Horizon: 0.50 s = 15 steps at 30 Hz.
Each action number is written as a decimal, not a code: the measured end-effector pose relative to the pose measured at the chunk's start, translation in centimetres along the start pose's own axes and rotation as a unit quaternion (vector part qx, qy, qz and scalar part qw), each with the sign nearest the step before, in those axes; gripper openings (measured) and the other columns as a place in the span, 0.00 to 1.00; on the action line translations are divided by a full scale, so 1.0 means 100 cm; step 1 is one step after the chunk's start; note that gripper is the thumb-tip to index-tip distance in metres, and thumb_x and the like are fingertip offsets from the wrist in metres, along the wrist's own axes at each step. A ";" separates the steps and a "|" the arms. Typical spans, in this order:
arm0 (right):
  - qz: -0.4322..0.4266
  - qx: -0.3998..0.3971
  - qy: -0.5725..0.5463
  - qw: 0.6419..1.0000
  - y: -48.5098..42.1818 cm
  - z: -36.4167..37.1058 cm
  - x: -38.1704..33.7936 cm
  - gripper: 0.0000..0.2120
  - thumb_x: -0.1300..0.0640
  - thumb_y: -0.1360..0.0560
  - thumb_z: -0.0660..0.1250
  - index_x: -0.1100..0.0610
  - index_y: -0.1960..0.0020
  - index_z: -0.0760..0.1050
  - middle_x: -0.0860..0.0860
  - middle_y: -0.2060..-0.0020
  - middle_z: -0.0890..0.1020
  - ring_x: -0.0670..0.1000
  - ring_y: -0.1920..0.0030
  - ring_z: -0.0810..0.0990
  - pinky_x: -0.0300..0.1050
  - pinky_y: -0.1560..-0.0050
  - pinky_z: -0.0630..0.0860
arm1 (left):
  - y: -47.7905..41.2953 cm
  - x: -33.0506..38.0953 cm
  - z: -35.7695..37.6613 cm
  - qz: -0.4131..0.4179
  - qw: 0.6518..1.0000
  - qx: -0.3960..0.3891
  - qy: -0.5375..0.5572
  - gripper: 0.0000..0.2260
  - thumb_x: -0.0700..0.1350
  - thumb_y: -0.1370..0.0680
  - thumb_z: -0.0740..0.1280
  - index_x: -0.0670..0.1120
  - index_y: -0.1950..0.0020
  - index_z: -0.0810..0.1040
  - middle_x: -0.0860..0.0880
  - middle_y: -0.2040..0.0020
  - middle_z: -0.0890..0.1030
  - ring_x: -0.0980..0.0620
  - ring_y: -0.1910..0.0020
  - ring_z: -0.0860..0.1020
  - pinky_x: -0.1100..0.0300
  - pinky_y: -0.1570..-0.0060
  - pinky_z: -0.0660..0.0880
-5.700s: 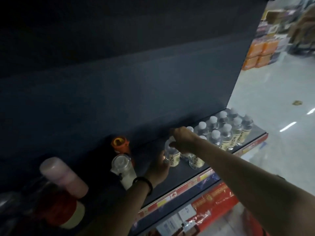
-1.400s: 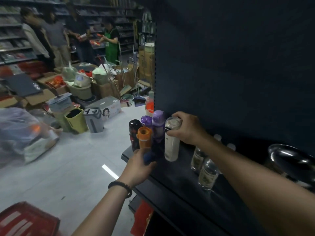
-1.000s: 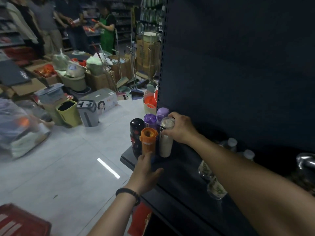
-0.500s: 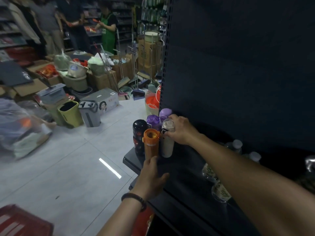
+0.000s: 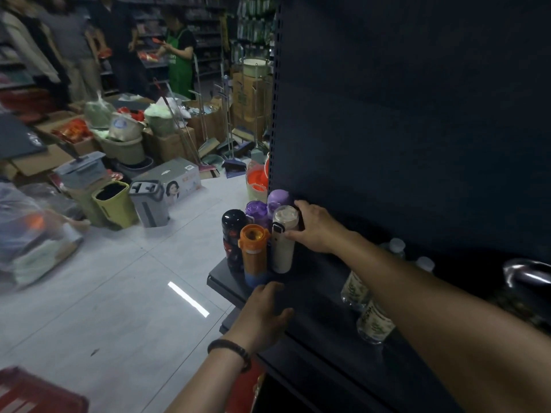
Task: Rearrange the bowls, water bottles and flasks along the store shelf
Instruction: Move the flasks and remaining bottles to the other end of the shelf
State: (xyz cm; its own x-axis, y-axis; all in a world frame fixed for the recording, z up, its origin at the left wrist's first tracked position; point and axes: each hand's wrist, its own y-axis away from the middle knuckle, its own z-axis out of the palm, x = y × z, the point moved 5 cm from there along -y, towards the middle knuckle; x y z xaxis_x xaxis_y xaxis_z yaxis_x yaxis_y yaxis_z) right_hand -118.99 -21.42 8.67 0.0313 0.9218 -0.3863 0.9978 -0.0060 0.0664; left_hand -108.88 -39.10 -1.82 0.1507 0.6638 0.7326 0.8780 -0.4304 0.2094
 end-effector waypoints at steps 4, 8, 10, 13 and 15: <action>-0.003 0.037 0.005 0.999 0.054 -0.027 0.010 0.33 0.41 0.22 0.73 0.53 0.22 0.69 0.55 0.29 0.76 0.55 0.30 0.76 0.51 0.31 0.75 | 0.009 0.031 0.004 0.043 0.998 -0.027 -0.023 0.16 0.52 0.18 0.70 0.53 0.30 0.78 0.52 0.36 0.79 0.52 0.40 0.80 0.52 0.38 0.79; 0.019 0.078 -0.028 0.996 0.139 -0.054 0.037 0.26 0.41 0.22 0.72 0.49 0.27 0.74 0.49 0.36 0.79 0.48 0.36 0.79 0.51 0.35 0.78 | 0.024 0.089 0.025 0.098 0.992 -0.073 -0.042 0.10 0.56 0.25 0.66 0.53 0.51 0.81 0.53 0.51 0.85 0.52 0.51 0.84 0.46 0.48 0.82; 0.043 0.092 -0.026 0.994 0.188 -0.066 0.054 0.26 0.37 0.23 0.68 0.47 0.29 0.75 0.46 0.38 0.80 0.46 0.39 0.79 0.50 0.36 0.76 | 0.033 0.127 0.043 0.134 0.985 -0.093 -0.049 0.15 0.60 0.28 0.65 0.52 0.50 0.82 0.52 0.50 0.86 0.52 0.49 0.85 0.50 0.46 0.82; 0.095 0.112 0.001 0.989 0.258 -0.082 0.087 0.27 0.32 0.26 0.61 0.45 0.33 0.76 0.45 0.42 0.81 0.49 0.41 0.79 0.49 0.41 0.76 | 0.049 0.191 0.077 0.205 0.963 -0.130 -0.115 0.11 0.53 0.21 0.67 0.51 0.42 0.84 0.50 0.42 0.87 0.49 0.42 0.84 0.52 0.41 0.80; 0.141 0.124 0.015 0.982 0.307 -0.090 0.116 0.23 0.34 0.24 0.63 0.44 0.34 0.76 0.45 0.43 0.81 0.49 0.40 0.79 0.49 0.40 0.76 | 0.058 0.229 0.102 0.266 0.940 -0.144 -0.156 0.10 0.51 0.18 0.66 0.51 0.40 0.83 0.50 0.40 0.86 0.48 0.41 0.83 0.51 0.40 0.79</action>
State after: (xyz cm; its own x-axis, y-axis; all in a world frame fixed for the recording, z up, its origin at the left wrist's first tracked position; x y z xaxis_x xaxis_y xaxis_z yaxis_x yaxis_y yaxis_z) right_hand -88.51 -7.42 14.53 0.3106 0.8805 -0.3581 0.9332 -0.3541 -0.0611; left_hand -95.65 -20.14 9.57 0.6986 0.4363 0.5671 0.4887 -0.8698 0.0671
